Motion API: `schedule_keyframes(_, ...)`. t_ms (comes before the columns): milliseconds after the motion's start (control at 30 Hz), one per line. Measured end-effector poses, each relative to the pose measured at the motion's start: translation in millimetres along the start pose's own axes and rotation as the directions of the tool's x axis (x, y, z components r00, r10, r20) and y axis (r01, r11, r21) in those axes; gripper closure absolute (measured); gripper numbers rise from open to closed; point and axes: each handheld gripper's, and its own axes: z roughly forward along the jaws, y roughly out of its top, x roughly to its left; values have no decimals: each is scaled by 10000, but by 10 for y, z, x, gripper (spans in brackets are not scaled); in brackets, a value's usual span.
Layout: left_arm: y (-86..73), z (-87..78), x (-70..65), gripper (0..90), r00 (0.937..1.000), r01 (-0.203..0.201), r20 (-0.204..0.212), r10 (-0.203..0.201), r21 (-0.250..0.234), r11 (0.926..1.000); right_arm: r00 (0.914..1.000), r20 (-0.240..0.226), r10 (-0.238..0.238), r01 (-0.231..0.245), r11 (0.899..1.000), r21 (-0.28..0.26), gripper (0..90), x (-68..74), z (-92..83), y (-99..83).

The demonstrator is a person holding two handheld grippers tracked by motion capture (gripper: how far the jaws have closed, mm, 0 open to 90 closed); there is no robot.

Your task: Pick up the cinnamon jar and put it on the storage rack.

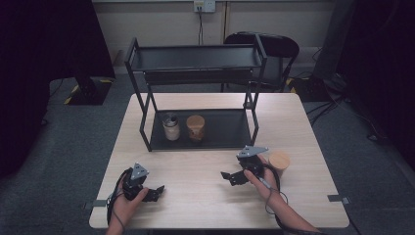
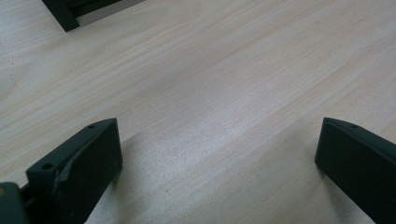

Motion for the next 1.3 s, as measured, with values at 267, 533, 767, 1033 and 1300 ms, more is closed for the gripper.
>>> schedule_keyframes(267, 0, 0, 0, 1, 10000, -2, 0, 2, 3, 10000, 9997, -139, -225, 227, 9996, 141, 25, 8, -94, -93)
schedule_keyframes(533, 0, 0, 0, 1, 10000, -1, 1, 1, -2, 10000, 9989, -391, -254, 263, 9994, 235, 25, -18, -164, -170)
schedule_keyframes(767, 0, 0, 0, 1, 10000, 0, 0, 0, 1, 10000, 9973, -610, -421, 437, 9987, 244, 25, -23, -227, -227)
schedule_keyframes(1033, 0, 0, 0, 1, 10000, -3, 1, 3, 2, 10000, 9950, -839, -545, 578, 9976, 369, 29, -56, -319, -308)
schedule_keyframes(1300, 0, 0, 0, 1, 10000, 2, 0, -2, -1, 10000, 9905, -1209, -659, 716, 9965, 437, 30, -37, -364, -381)
